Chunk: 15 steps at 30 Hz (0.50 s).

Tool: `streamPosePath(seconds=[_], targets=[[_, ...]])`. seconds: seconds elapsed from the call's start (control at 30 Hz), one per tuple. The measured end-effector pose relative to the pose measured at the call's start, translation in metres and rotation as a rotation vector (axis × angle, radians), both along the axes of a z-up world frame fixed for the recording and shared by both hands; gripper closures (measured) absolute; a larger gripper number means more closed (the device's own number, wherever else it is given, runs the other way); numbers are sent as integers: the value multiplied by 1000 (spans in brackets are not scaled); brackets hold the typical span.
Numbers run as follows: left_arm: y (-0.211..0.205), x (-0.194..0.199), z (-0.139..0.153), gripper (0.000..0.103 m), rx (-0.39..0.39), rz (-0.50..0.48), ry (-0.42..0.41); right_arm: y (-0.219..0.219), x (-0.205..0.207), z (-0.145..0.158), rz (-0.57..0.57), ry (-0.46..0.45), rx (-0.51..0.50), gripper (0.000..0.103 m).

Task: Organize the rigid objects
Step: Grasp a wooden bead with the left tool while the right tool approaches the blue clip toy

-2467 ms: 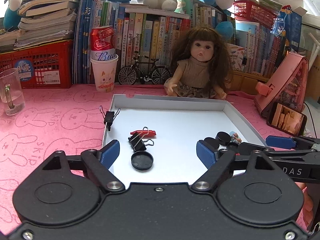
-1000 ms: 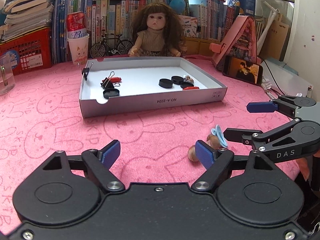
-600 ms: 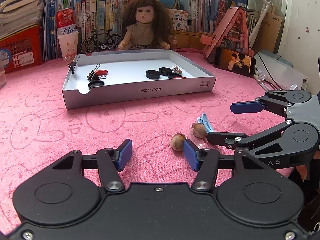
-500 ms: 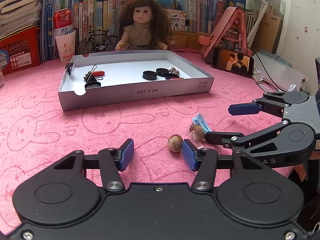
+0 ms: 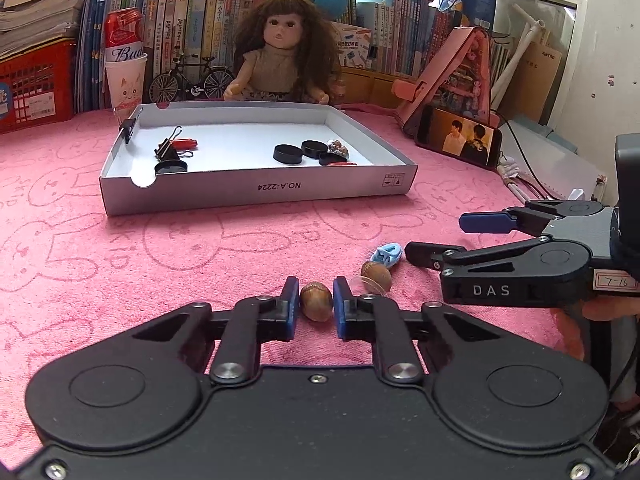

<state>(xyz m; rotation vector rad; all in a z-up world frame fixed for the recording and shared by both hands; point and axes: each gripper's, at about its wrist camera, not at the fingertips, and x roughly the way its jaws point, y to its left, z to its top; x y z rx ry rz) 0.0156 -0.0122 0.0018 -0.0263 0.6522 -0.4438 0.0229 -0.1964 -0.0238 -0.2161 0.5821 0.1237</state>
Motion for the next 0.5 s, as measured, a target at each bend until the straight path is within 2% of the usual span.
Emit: streamPosePath(seconds=[0.1,0.23,0.5], targets=[[3,0,1,87,5,13,-6,-7,3,2,-41,7,42,25],[10,0,2,87,14,37,-13,-13,-4,7,14,-7,135,25],[20,2,4,86,18,74,-16,8,-5,5,76,2,143,25]])
